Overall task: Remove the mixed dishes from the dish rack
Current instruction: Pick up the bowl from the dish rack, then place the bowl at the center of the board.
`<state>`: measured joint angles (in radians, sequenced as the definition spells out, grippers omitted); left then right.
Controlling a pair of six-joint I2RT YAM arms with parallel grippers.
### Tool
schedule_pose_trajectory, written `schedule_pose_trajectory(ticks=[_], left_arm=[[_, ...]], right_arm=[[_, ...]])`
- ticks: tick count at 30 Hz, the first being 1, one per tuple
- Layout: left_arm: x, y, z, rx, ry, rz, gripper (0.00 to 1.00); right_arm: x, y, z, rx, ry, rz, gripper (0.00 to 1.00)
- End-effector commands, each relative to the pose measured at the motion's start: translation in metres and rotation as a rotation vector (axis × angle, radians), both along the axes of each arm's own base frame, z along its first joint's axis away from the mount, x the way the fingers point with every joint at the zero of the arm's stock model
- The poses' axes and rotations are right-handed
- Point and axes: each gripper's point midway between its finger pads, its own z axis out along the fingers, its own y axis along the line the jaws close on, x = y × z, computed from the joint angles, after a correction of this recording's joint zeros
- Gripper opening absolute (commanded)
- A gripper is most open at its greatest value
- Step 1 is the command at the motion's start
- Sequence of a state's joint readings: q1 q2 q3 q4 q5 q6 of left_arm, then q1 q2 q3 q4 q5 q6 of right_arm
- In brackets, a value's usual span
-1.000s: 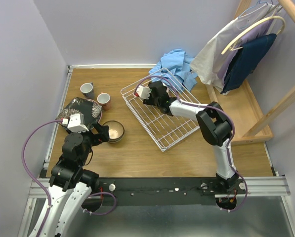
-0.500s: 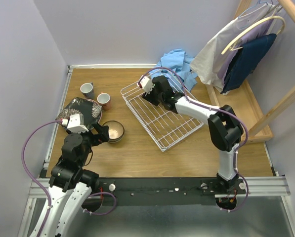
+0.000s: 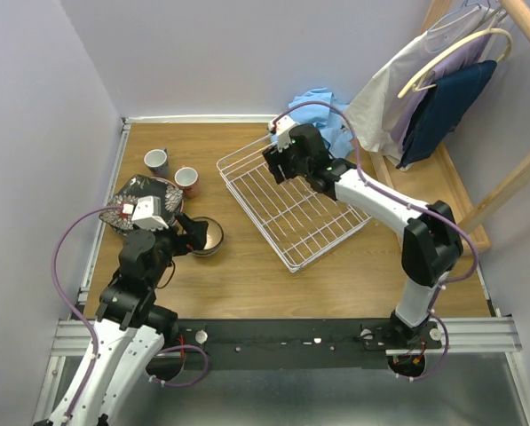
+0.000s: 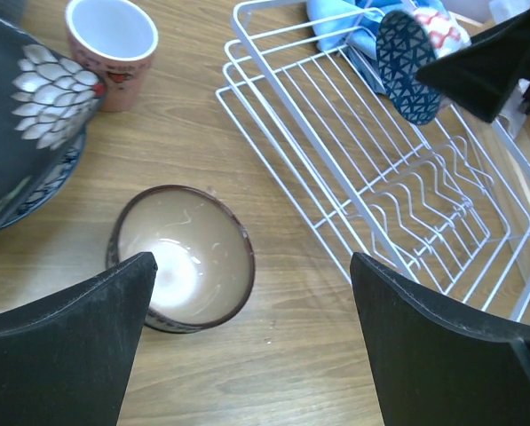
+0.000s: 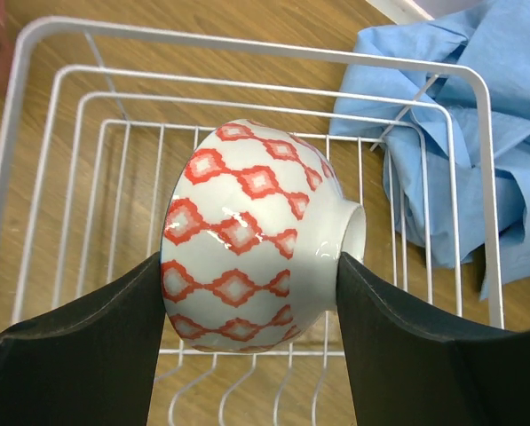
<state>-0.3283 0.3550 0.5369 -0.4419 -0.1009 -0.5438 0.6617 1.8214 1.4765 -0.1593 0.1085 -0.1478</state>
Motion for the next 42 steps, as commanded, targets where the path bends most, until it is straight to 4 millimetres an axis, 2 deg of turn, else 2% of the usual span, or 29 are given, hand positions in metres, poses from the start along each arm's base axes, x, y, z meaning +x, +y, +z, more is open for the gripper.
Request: schedule_pose_trajectory(ticks=[1, 3, 4, 5, 6, 7, 10, 19, 21, 22, 24, 25, 34, 35, 38, 42], left_arm=[[0.012, -0.022, 0.015, -0.076, -0.032, -0.078, 0.99], [0.017, -0.029, 0.016, -0.086, -0.027, -0.105, 0.99], [0.018, -0.032, 0.017, -0.096, -0.027, -0.114, 0.99], [0.023, -0.035, 0.019, -0.102, -0.031, -0.121, 0.99], [0.025, -0.037, 0.020, -0.108, -0.032, -0.126, 0.99], [0.026, -0.041, 0.022, -0.118, -0.035, -0.142, 0.99], [0.034, -0.047, 0.025, -0.133, -0.037, -0.158, 0.99], [0.053, -0.069, 0.035, -0.183, -0.037, -0.227, 0.99], [0.056, -0.075, 0.036, -0.201, -0.035, -0.244, 0.99], [0.056, -0.077, 0.036, -0.219, -0.021, -0.248, 0.99], [0.061, -0.084, 0.042, -0.244, -0.038, -0.266, 0.99], [0.061, -0.088, 0.044, -0.255, -0.038, -0.282, 0.99], [0.061, -0.109, 0.061, -0.352, -0.084, -0.354, 0.97], [0.062, -0.112, 0.059, -0.352, -0.075, -0.358, 0.97], [0.063, -0.119, 0.051, -0.362, -0.044, -0.372, 0.94], [0.064, -0.130, 0.043, -0.397, -0.016, -0.386, 0.86]], right_arm=[[-0.017, -0.002, 0.055, 0.265, 0.031, -0.048, 0.41], [-0.024, -0.005, 0.058, 0.301, 0.052, -0.052, 0.40], [-0.029, -0.009, 0.068, 0.345, 0.054, -0.066, 0.40], [-0.036, -0.006, 0.073, 0.376, 0.067, -0.041, 0.40], [-0.041, -0.008, 0.069, 0.388, 0.089, -0.041, 0.40], [-0.048, -0.007, 0.082, 0.444, 0.094, -0.033, 0.40], [-0.065, -0.003, 0.088, 0.536, 0.144, -0.013, 0.40], [-0.115, 0.004, 0.133, 0.796, 0.220, 0.104, 0.40], [-0.123, 0.005, 0.131, 0.822, 0.253, 0.117, 0.40], [-0.130, 0.007, 0.140, 0.861, 0.266, 0.148, 0.40], [-0.138, 0.010, 0.136, 0.889, 0.302, 0.165, 0.40], [-0.144, 0.012, 0.143, 0.929, 0.318, 0.193, 0.40], [-0.166, 0.020, 0.144, 1.072, 0.418, 0.282, 0.40], [-0.170, 0.020, 0.139, 1.078, 0.435, 0.291, 0.40], [-0.178, 0.022, 0.143, 1.116, 0.455, 0.337, 0.40], [-0.184, 0.026, 0.140, 1.121, 0.484, 0.383, 0.40]])
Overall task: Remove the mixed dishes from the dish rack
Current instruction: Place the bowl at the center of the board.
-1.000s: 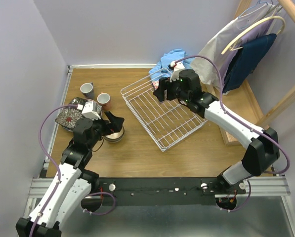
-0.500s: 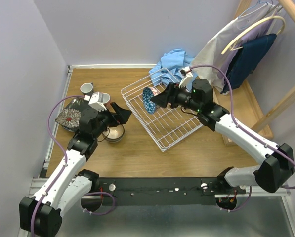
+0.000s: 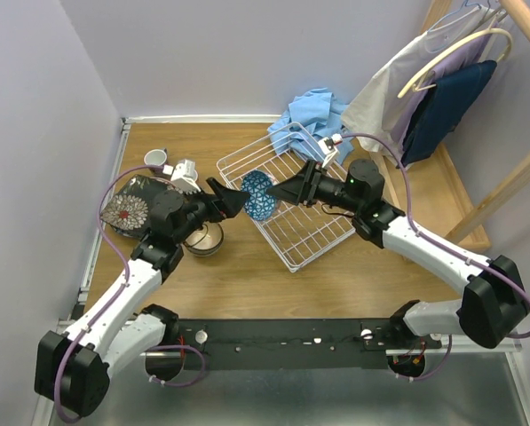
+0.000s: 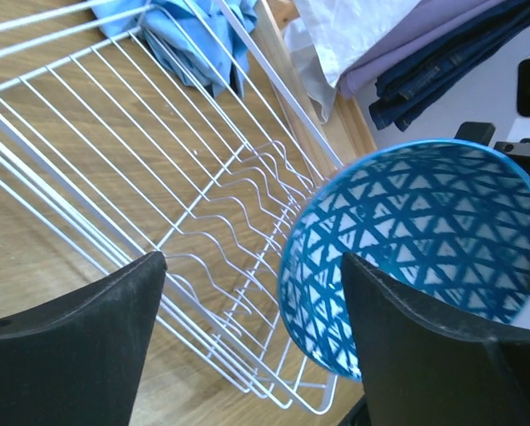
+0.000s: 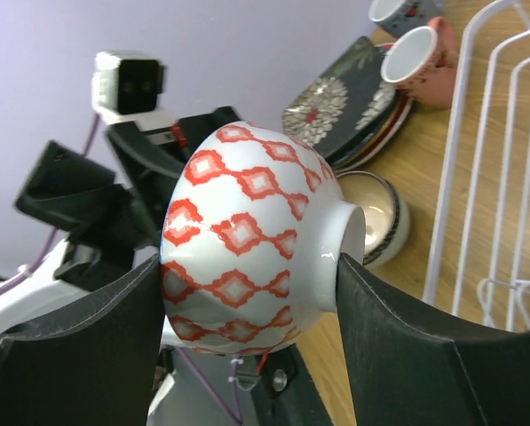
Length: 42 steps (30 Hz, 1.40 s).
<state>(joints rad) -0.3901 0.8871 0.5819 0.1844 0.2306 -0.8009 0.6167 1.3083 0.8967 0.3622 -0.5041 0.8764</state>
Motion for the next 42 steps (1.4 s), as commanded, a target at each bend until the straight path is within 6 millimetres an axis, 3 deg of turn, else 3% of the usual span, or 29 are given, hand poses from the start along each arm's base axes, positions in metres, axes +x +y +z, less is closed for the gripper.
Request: schedule_pose_trajectory(ticks=[1, 5, 8, 9, 12, 14, 21, 23, 26, 27, 32, 33, 36, 42], left_arm=[[-0.001, -0.019, 0.007, -0.067, -0.001, -0.053, 0.84], [-0.001, -0.028, 0.003, -0.089, 0.018, -0.067, 0.69], [-0.003, -0.028, 0.009, -0.114, 0.004, -0.060, 0.42], [-0.004, -0.027, 0.009, -0.121, 0.007, -0.057, 0.23], [-0.006, -0.021, 0.012, -0.111, -0.002, -0.032, 0.00], [-0.009, -0.015, 0.010, -0.094, 0.005, -0.009, 0.00], [-0.017, 0.017, 0.002, 0.017, 0.040, 0.121, 0.00], [-0.026, 0.030, -0.004, 0.084, 0.095, 0.153, 0.00], [-0.026, 0.056, 0.002, 0.160, 0.114, 0.270, 0.00], [-0.033, 0.064, -0.010, 0.213, 0.171, 0.288, 0.00], [-0.048, 0.105, -0.021, 0.381, 0.296, 0.433, 0.00], [-0.055, 0.112, -0.033, 0.440, 0.358, 0.441, 0.00], [-0.062, 0.124, -0.047, 0.530, 0.446, 0.472, 0.00], [-0.059, 0.128, -0.071, 0.611, 0.553, 0.489, 0.00]], right_arm=[[-0.018, 0.005, 0.039, 0.145, -0.084, 0.104, 0.40], [-0.023, 0.006, 0.037, 0.160, -0.069, 0.130, 0.41], [-0.024, 0.005, 0.034, 0.157, -0.066, 0.128, 0.41], [-0.023, 0.005, 0.032, 0.152, -0.065, 0.125, 0.43], [-0.023, 0.003, 0.028, 0.134, -0.069, 0.111, 0.47], [-0.021, 0.002, 0.021, 0.107, -0.066, 0.097, 0.51], [-0.013, -0.005, 0.016, 0.014, -0.115, 0.041, 0.94], [-0.008, -0.009, 0.010, -0.038, -0.131, 0.011, 0.99], [0.002, -0.017, 0.006, -0.116, -0.157, -0.053, 1.00], [0.004, -0.020, 0.005, -0.138, -0.166, -0.070, 1.00], [0.021, -0.041, -0.009, -0.323, -0.212, -0.172, 1.00], [0.022, -0.045, -0.014, -0.355, -0.206, -0.177, 1.00], [0.023, -0.054, -0.021, -0.419, -0.223, -0.197, 1.00], [0.022, -0.062, -0.028, -0.471, -0.236, -0.208, 1.00]])
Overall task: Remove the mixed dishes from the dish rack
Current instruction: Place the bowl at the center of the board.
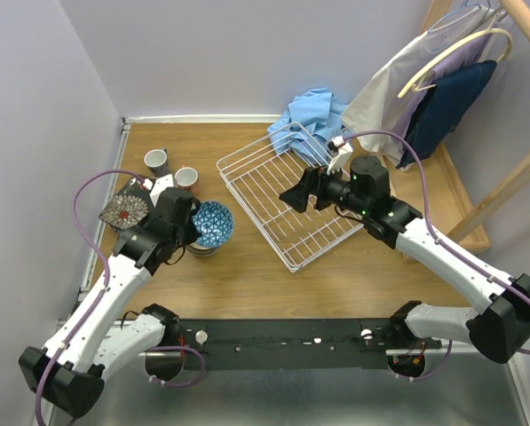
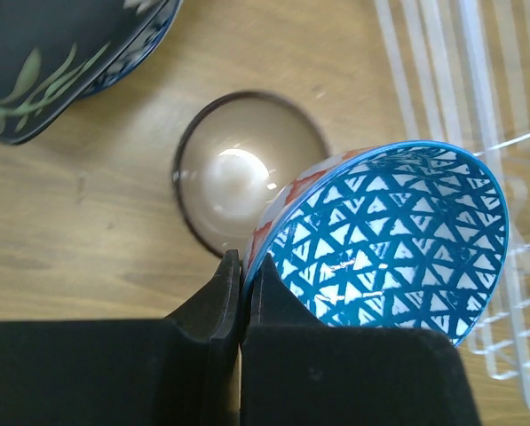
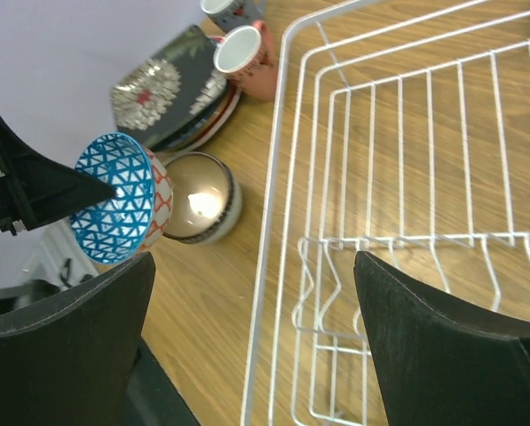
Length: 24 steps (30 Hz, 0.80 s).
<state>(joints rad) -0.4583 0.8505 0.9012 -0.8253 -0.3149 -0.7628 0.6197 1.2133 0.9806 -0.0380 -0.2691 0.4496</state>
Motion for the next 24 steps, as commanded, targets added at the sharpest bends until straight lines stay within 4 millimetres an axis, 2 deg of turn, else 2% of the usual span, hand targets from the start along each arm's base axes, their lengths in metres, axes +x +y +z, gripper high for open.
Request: schedule_pose_trajectory(ticks=[1, 7, 9, 16, 18, 21, 22, 24], left_arm=[[-0.002, 0.020, -0.018, 0.102, 0.096, 0.077, 0.00], [0.016, 0.021, -0.039, 0.110, 0.144, 0.083, 0.00], [0.019, 0.023, -0.052, 0.108, 0.176, 0.091, 0.00], [0.015, 0.029, -0.081, 0.082, 0.229, 0.120, 0.01], [0.013, 0.029, -0.087, 0.072, 0.235, 0.120, 0.07], [0.012, 0.028, -0.088, 0.057, 0.229, 0.120, 0.22], [0.013, 0.027, -0.087, 0.053, 0.224, 0.120, 0.33], [0.013, 0.027, -0.084, 0.042, 0.205, 0.121, 0.41]], right_arm=[[0.003, -0.018, -0.003, -0.092, -0.037, -0.047, 1.00], [-0.002, -0.025, -0.009, -0.125, -0.043, -0.049, 1.00], [-0.003, -0.028, -0.012, -0.140, -0.048, -0.050, 1.00], [-0.006, -0.037, -0.020, -0.184, -0.055, -0.063, 1.00], [-0.006, -0.038, -0.023, -0.196, -0.053, -0.064, 1.00], [-0.006, -0.039, -0.023, -0.202, -0.057, -0.063, 1.00], [-0.005, -0.038, -0.025, -0.205, -0.054, -0.061, 1.00], [-0.005, -0.038, -0.026, -0.209, -0.054, -0.060, 1.00]])
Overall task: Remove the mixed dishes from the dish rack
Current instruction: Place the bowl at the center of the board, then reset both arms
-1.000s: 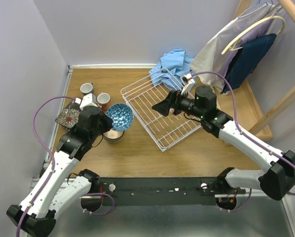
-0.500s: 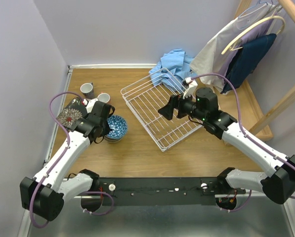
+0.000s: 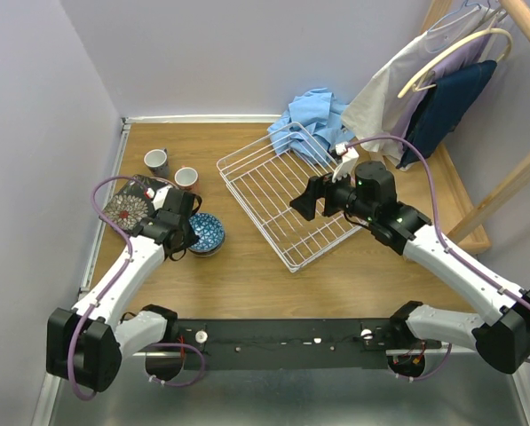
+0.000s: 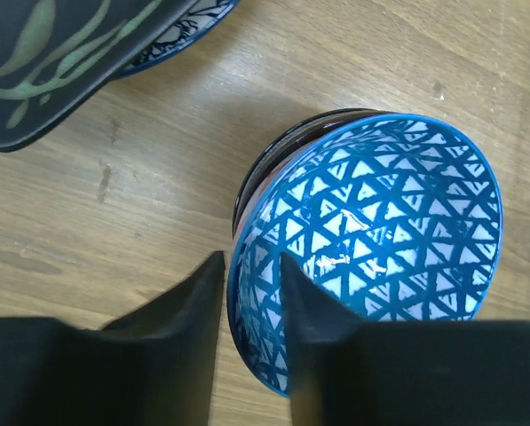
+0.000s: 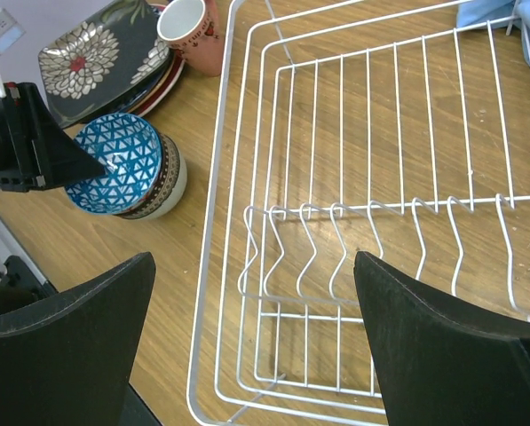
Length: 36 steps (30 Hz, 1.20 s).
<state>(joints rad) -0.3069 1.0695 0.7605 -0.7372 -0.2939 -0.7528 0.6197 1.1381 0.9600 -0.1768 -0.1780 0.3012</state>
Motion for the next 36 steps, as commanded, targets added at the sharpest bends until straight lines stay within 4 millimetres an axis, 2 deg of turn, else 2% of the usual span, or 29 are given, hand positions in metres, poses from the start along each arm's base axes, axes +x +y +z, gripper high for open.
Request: schedule_pose_trajectory(ticks=[1, 3, 7, 9, 10, 14, 15, 16, 21, 23, 26, 28, 32, 33, 36], left_arm=[[0.005, -0.007, 0.009, -0.053, -0.064, -0.007, 0.46], [0.006, -0.008, 0.014, -0.070, -0.097, -0.004, 0.52], [0.006, -0.012, 0.022, -0.110, -0.141, -0.001, 0.78], [0.005, -0.012, 0.029, -0.123, -0.167, -0.003, 0.82], [0.005, -0.013, 0.032, -0.130, -0.180, 0.000, 0.89], [0.003, -0.009, 0.056, -0.140, -0.253, 0.003, 0.97], [0.001, -0.006, 0.065, -0.137, -0.279, 0.005, 0.97], [-0.001, -0.005, 0.071, -0.133, -0.293, 0.004, 0.99], [-0.016, 0.012, 0.127, -0.109, -0.468, 0.003, 0.99], [-0.023, 0.020, 0.150, -0.098, -0.542, 0.020, 0.99], [-0.042, 0.036, 0.181, -0.084, -0.658, 0.050, 0.99], [-0.058, 0.046, 0.195, -0.077, -0.723, 0.063, 0.99], [-0.086, 0.067, 0.218, -0.042, -0.827, 0.106, 0.99], [-0.095, 0.072, 0.221, -0.041, -0.853, 0.113, 0.99], [-0.113, 0.083, 0.230, -0.003, -0.917, 0.114, 0.99]], right_arm=[[0.003, -0.007, -0.010, -0.045, -0.001, -0.018, 1.00], [0.002, -0.006, -0.011, -0.048, 0.003, -0.011, 1.00], [0.004, -0.006, -0.014, -0.057, 0.005, -0.010, 1.00], [0.007, -0.007, -0.015, -0.067, 0.003, -0.021, 1.00], [0.008, -0.006, -0.015, -0.068, -0.002, -0.022, 1.00], [0.018, -0.006, -0.013, -0.082, -0.007, -0.054, 1.00], [0.025, -0.008, -0.006, -0.085, -0.022, -0.083, 1.00], [0.029, -0.009, -0.010, -0.102, -0.011, -0.098, 1.00], [0.055, -0.021, -0.003, -0.124, -0.005, -0.229, 1.00], [0.065, -0.032, 0.001, -0.114, 0.011, -0.281, 1.00], [0.078, -0.062, 0.001, -0.092, 0.050, -0.374, 1.00], [0.083, -0.090, 0.004, -0.078, 0.065, -0.450, 1.00], [0.077, -0.136, 0.014, -0.067, 0.060, -0.611, 1.00], [0.072, -0.148, 0.011, -0.056, 0.069, -0.667, 1.00], [0.053, -0.184, 0.029, -0.011, 0.011, -0.809, 1.00]])
